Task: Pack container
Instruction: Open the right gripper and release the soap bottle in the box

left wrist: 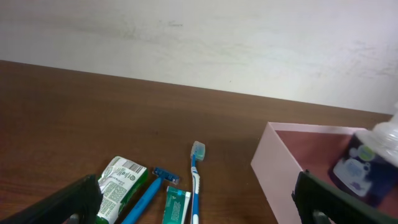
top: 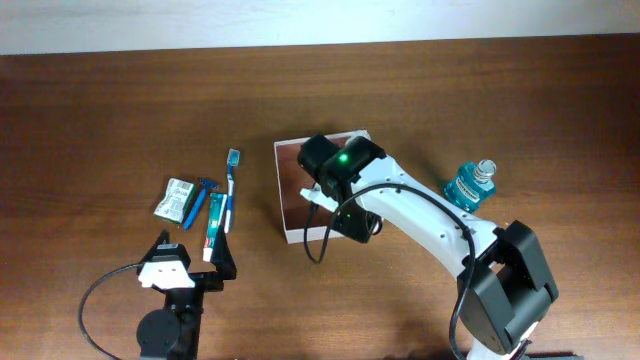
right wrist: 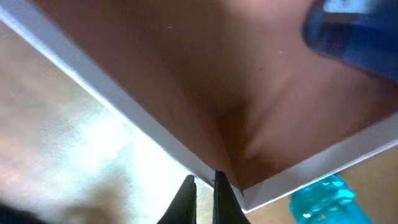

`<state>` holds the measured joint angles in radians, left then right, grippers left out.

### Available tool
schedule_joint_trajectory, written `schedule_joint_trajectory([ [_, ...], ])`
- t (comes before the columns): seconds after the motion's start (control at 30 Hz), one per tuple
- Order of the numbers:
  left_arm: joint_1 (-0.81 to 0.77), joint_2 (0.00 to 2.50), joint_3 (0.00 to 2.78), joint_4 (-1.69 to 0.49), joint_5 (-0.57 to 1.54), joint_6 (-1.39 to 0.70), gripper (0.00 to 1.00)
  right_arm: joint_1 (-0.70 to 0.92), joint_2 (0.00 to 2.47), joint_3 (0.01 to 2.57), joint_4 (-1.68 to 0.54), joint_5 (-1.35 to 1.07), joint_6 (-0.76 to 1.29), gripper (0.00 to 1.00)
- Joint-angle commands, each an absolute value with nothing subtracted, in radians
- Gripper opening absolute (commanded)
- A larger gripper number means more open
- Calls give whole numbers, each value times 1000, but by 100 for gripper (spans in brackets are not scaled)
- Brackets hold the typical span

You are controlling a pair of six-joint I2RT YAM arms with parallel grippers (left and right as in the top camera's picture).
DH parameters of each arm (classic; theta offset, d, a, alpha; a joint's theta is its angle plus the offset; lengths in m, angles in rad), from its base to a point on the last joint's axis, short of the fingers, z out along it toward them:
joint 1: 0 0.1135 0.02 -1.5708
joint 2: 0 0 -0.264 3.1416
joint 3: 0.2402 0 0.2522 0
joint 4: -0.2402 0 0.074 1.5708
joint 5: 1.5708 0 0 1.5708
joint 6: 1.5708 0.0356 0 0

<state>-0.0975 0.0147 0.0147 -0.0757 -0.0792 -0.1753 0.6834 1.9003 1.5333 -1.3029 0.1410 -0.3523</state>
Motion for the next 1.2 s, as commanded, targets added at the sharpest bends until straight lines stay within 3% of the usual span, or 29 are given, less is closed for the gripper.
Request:
schedule_joint_trajectory([
  [0.0,-95,6,9,-74,-86,-159,99,687,1885,1573,-1343,41,-360,4],
  [0.43,-95,6,9,-75,-86,-159,99,687,1845,1595,-1296,37,-361,4],
  [1.17,-95,6,9,-74,-86,-159,100,627,1854,1593,-1210,145,-618,4],
])
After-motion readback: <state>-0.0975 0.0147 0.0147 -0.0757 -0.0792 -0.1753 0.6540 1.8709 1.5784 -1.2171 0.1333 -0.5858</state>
